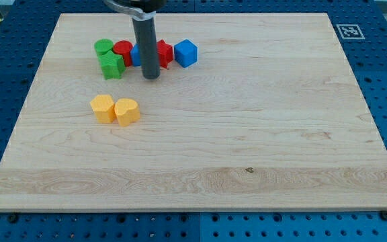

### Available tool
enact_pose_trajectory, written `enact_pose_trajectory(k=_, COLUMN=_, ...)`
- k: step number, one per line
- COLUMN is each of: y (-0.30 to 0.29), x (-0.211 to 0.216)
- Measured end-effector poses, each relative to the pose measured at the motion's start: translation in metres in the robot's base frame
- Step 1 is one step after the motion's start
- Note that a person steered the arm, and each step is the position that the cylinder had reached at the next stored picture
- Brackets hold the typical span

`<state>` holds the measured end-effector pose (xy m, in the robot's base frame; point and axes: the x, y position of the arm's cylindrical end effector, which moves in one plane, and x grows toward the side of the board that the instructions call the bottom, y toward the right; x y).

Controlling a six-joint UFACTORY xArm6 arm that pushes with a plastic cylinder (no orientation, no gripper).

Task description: Move green star a bit left and down

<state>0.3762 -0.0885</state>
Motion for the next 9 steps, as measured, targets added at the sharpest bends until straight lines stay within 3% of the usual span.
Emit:
enact_pose_trajectory(k=6, y=-0.028, x=0.000)
enact_pose_trajectory(k=9, y=-0.092, x=0.000)
